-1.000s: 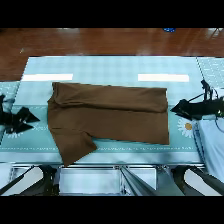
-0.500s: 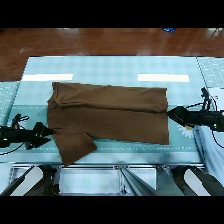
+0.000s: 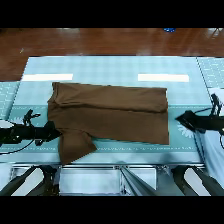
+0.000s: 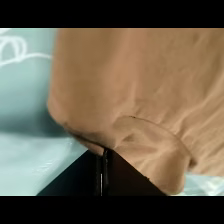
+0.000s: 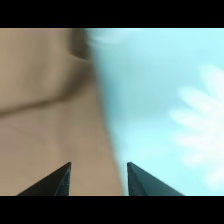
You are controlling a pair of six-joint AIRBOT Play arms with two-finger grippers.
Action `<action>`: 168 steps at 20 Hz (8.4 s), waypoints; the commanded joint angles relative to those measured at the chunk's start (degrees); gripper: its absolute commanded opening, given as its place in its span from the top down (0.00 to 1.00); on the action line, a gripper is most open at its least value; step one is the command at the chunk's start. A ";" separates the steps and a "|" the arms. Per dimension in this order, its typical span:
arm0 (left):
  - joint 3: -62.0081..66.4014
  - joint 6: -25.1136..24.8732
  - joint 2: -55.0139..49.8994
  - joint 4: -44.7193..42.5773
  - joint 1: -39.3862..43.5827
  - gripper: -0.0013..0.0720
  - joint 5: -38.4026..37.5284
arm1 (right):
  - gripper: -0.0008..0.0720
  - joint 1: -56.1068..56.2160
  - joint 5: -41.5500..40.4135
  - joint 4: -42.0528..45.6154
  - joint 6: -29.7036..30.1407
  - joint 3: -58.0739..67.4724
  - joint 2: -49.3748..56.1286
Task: Fold the shirts.
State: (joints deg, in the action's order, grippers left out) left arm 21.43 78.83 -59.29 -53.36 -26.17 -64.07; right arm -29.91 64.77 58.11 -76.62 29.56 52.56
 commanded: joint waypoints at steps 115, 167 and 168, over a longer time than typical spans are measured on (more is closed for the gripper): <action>81.37 9.51 -44.87 -6.45 55.65 0.96 -7.21 | 0.95 16.70 8.20 -17.29 -2.89 22.34 -16.37; 20.20 12.98 17.46 -9.60 19.41 0.96 12.85 | 0.43 41.57 -22.14 -39.60 3.02 4.63 25.29; 20.20 12.98 17.46 -9.60 19.41 0.96 12.85 | 0.43 41.57 -20.98 -40.81 4.13 6.36 27.26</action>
State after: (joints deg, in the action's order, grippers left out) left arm 41.69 91.83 -41.78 -62.96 -6.79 -51.13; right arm 11.57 41.43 27.44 -80.66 34.00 75.11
